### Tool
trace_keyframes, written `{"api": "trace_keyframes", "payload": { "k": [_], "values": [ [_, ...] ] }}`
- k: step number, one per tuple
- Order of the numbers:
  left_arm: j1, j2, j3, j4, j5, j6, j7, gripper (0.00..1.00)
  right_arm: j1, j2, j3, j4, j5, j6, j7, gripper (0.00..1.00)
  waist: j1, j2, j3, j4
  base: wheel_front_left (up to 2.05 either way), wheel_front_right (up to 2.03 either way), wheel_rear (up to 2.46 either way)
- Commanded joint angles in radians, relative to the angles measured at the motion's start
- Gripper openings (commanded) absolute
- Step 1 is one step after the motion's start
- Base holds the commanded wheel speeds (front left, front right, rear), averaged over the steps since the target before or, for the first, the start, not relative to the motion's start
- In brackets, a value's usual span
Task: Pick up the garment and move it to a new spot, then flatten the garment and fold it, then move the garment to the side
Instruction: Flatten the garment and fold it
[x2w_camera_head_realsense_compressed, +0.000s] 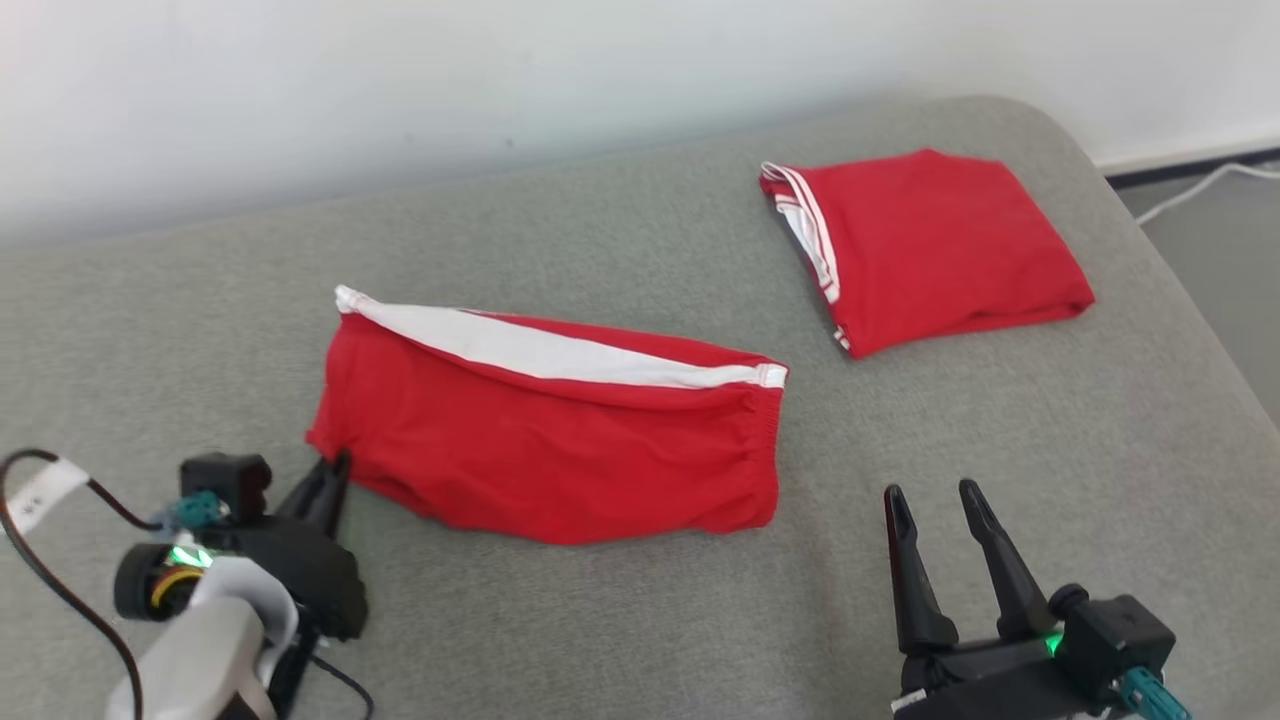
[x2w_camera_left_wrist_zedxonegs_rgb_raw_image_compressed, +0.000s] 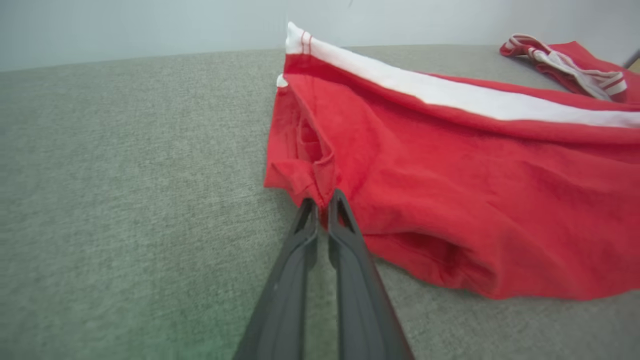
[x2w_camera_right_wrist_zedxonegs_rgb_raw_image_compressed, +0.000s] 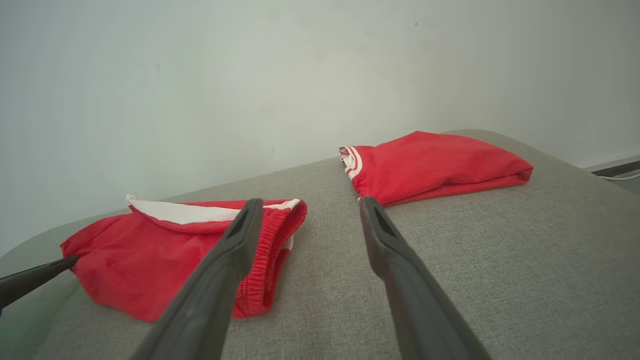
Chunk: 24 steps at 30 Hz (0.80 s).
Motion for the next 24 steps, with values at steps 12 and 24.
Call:
{"api": "trace_keyframes", "payload": {
  "k": [12,24],
  "values": [
    [0.214,-0.017,0.056,-0.214,0.050,0.070,-0.005,0.00,0.054,-0.014,-0.021,-0.014,0.006,0.000,0.022,1.00,0.0000,0.0000,-0.085,0.126,0.00,0.00,0.00],
    [0.312,-0.036,0.071,-0.291,0.029,0.104,-0.005,0.00,0.075,-0.017,-0.024,-0.022,0.006,0.000,0.045,1.00,0.0000,0.0000,-0.103,0.133,0.00,0.00,0.00]
  ]
}}
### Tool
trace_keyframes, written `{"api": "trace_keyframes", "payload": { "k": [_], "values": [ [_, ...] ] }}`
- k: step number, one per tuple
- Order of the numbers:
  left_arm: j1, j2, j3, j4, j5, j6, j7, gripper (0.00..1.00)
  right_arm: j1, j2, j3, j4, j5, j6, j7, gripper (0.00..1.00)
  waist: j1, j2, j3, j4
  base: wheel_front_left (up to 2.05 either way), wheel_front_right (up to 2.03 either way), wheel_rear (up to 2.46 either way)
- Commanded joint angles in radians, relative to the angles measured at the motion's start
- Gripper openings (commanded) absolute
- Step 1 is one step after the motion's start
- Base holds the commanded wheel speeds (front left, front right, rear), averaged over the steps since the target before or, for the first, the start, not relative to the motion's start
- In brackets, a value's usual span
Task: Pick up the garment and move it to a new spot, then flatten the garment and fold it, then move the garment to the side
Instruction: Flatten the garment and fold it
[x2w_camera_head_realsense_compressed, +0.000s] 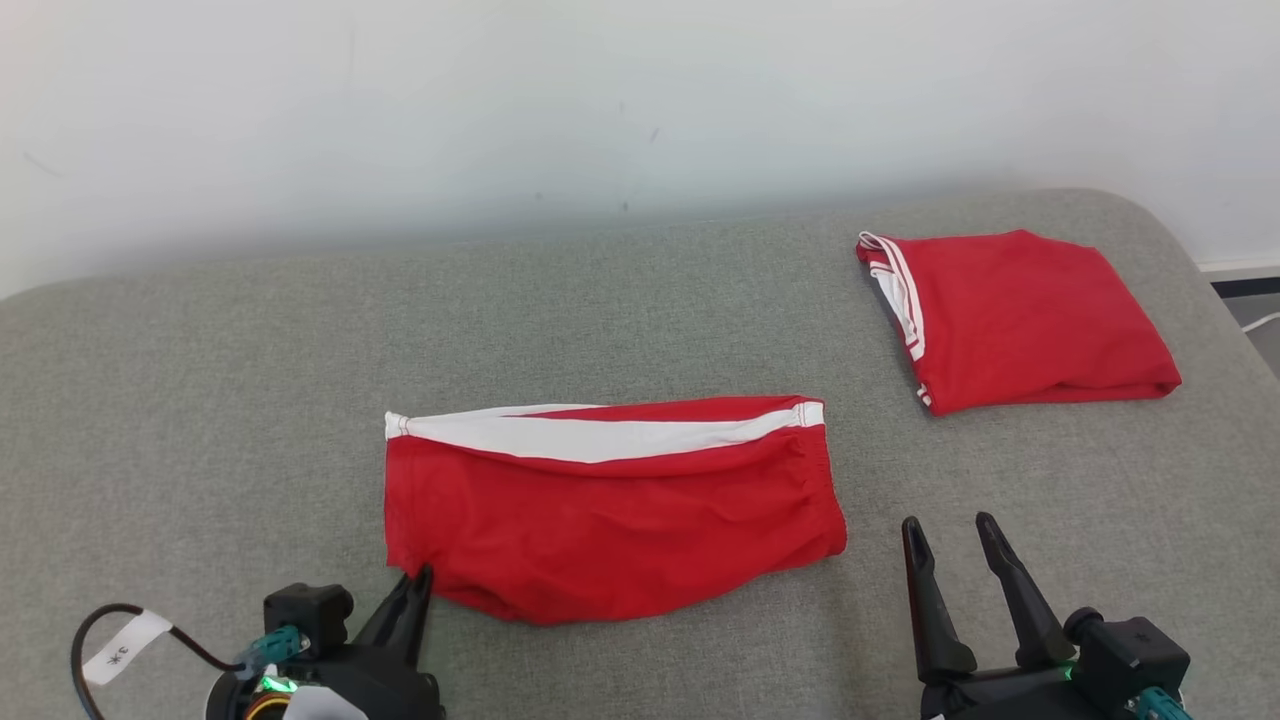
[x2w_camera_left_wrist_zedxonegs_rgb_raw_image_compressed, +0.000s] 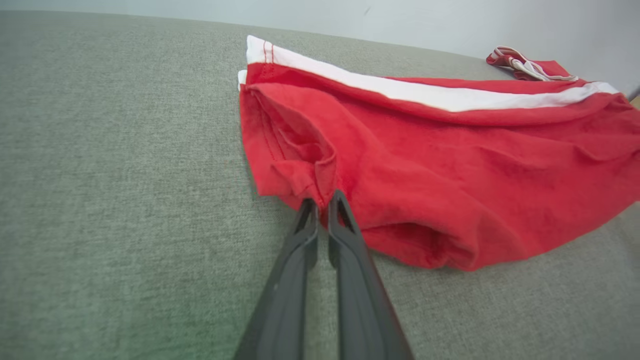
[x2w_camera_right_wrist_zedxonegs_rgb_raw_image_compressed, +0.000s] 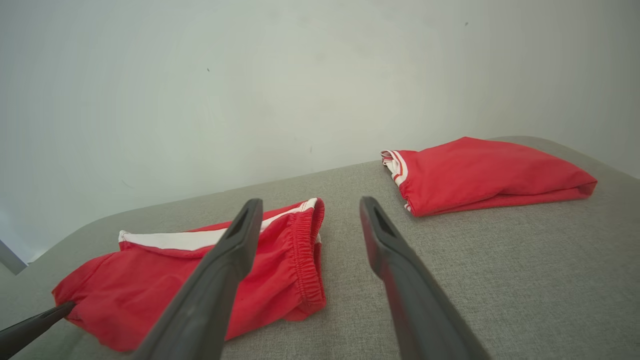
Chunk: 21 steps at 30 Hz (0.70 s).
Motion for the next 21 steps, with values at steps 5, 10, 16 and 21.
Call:
{"api": "trace_keyframes", "payload": {
  "k": [5,10,16,21],
  "values": [
    [0.031,0.009,0.024,-0.045,0.032,0.034,-0.004,1.00,0.011,-0.006,-0.006,-0.003,0.001,0.000,0.008,1.00,0.0001,0.0000,0.002,-0.003,0.00,0.00,0.00],
    [0.062,0.008,0.099,-0.153,0.086,0.063,-0.004,1.00,0.016,-0.006,-0.014,-0.005,-0.003,0.000,0.010,1.00,0.0001,0.0000,0.003,0.006,0.00,0.00,0.00],
    [0.156,-0.006,0.241,-0.354,0.187,0.113,-0.004,1.00,-0.001,-0.001,-0.040,-0.026,-0.017,0.000,0.012,1.00,0.0001,0.0000,0.001,0.020,0.00,0.00,0.00],
    [0.251,-0.003,0.324,-0.502,0.295,0.150,-0.003,1.00,0.008,0.002,-0.066,-0.032,-0.025,0.000,0.016,1.00,0.0001,0.0000,-0.012,0.034,0.00,0.00,0.00]
  ]
}}
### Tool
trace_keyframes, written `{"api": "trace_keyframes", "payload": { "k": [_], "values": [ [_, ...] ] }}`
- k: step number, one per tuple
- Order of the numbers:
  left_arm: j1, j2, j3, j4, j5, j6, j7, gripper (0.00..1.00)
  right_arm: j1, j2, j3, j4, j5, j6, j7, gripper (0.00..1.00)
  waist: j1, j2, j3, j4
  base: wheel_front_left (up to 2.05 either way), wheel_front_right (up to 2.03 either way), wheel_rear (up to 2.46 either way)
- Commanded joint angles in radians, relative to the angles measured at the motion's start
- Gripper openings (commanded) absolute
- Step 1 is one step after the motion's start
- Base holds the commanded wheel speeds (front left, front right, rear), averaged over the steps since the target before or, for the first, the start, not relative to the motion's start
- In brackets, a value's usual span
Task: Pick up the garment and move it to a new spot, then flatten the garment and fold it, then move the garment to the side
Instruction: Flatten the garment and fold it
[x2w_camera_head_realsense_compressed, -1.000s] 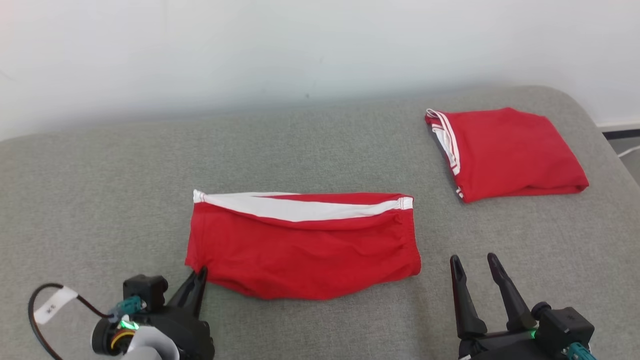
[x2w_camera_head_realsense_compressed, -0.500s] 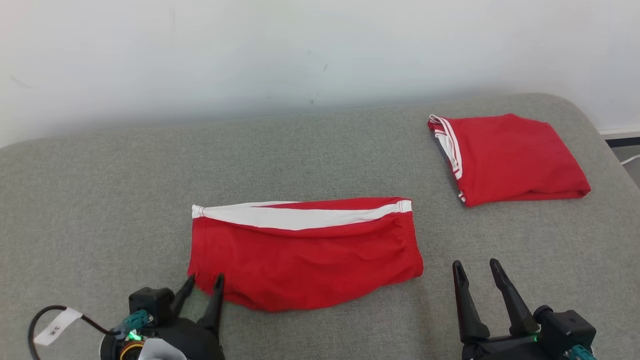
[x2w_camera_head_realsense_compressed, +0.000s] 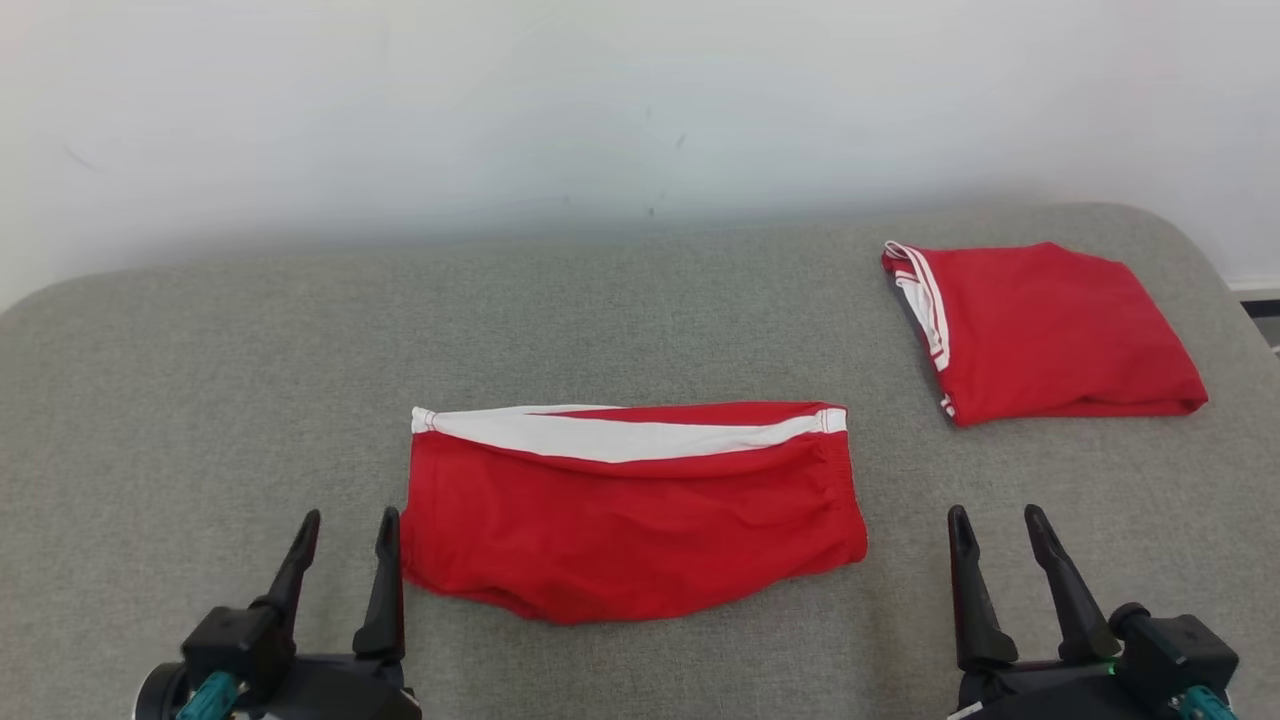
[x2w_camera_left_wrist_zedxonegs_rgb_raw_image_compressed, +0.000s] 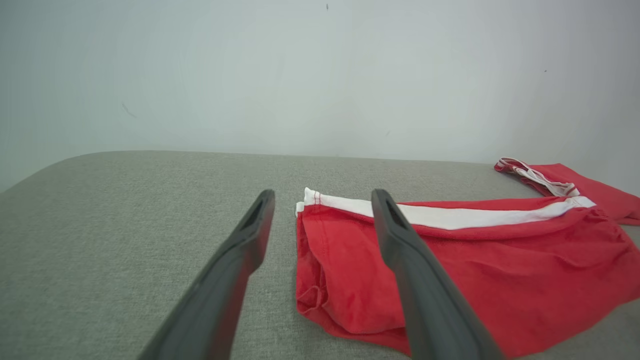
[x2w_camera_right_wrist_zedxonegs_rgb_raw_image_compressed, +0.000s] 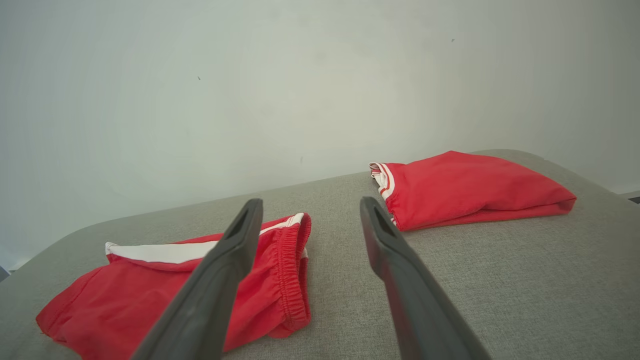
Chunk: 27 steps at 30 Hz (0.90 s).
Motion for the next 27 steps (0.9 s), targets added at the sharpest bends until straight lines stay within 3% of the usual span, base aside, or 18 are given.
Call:
{"api": "trace_keyframes", "payload": {
  "k": [1,12,27],
  "values": [
    [0.033,-0.005,0.023,-0.037,0.009,0.010,-0.003,1.00,0.005,0.000,-0.009,-0.001,-0.011,0.000,0.000,1.00,0.0000,-0.0001,-0.008,0.009,0.00,0.00,0.00],
    [0.174,0.013,0.141,-0.210,0.077,0.044,-0.003,1.00,0.045,0.005,-0.068,-0.015,-0.021,0.000,0.006,1.00,0.0000,-0.0001,-0.037,0.052,0.00,0.00,0.00],
    [0.281,-0.018,0.158,-0.263,0.114,0.047,-0.003,1.00,0.072,0.011,-0.061,-0.003,-0.048,0.000,0.022,1.00,0.0000,-0.0001,-0.066,0.074,0.00,0.00,0.00]
  ]
}}
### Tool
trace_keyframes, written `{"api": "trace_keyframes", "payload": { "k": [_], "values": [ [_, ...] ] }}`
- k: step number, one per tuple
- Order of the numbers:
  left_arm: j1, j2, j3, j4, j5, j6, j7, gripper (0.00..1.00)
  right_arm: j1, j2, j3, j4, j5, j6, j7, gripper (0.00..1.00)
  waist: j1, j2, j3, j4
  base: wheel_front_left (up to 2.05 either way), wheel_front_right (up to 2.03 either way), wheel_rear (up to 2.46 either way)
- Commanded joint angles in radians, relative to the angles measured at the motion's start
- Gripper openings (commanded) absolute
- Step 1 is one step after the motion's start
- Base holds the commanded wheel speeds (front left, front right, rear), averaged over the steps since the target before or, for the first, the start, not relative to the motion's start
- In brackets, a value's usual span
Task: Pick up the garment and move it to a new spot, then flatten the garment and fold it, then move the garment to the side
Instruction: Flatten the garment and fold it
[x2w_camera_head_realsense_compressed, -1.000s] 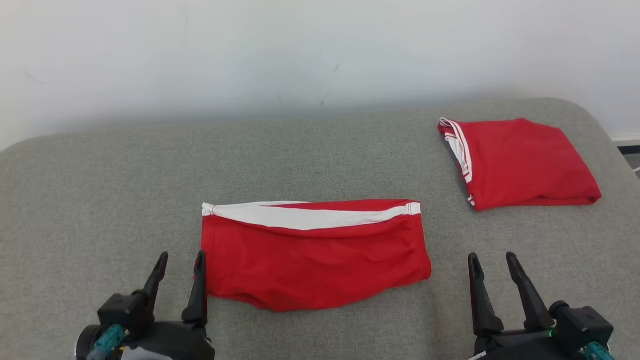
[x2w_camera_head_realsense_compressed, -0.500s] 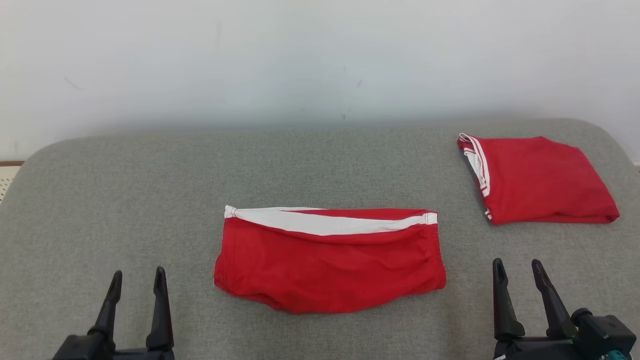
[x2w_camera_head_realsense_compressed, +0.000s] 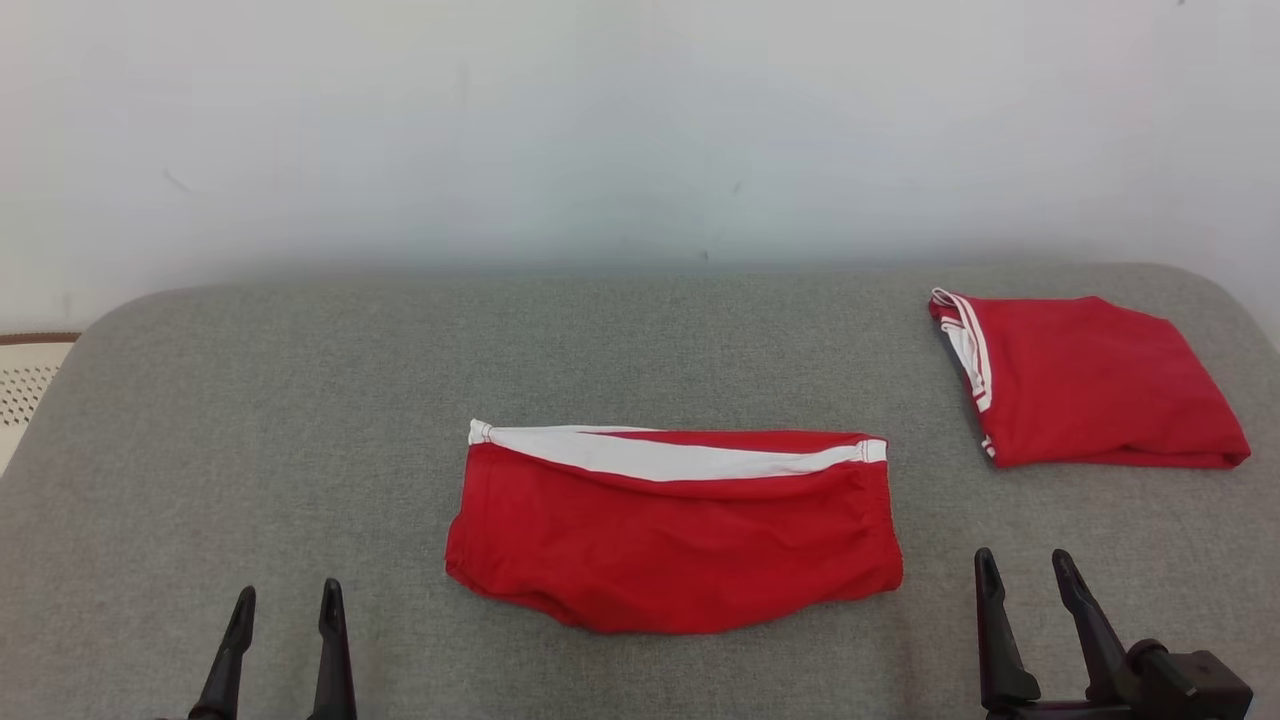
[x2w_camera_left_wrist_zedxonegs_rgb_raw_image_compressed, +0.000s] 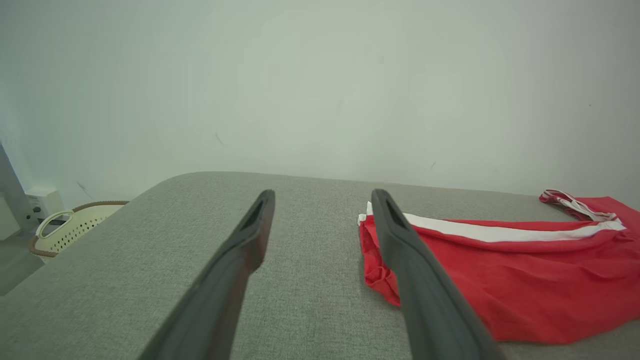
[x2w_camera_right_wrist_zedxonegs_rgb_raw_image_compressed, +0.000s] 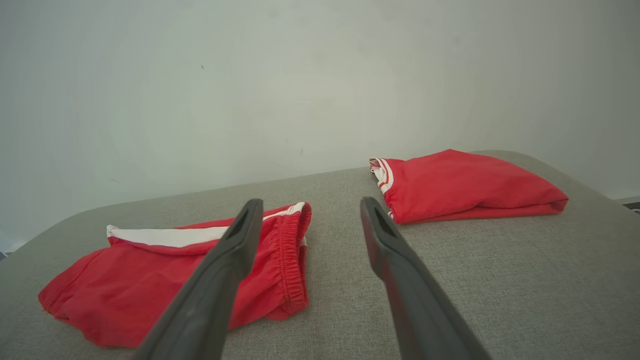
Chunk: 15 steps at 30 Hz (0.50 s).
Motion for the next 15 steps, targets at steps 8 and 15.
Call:
{"api": "trace_keyframes", "payload": {
  "k": [8,15],
  "values": [
    [0.030,-0.001,0.013,0.006,0.007,-0.004,-0.003,1.00,0.006,0.003,-0.003,0.002,-0.007,0.000,0.005,1.00,0.0000,0.0000,-0.006,0.006,0.00,0.00,0.00],
    [0.041,-0.003,0.021,0.001,0.012,-0.006,-0.003,1.00,0.012,0.003,-0.003,0.000,-0.007,0.000,0.007,1.00,0.0000,0.0000,-0.006,0.005,0.00,0.00,0.00]
  ]
}}
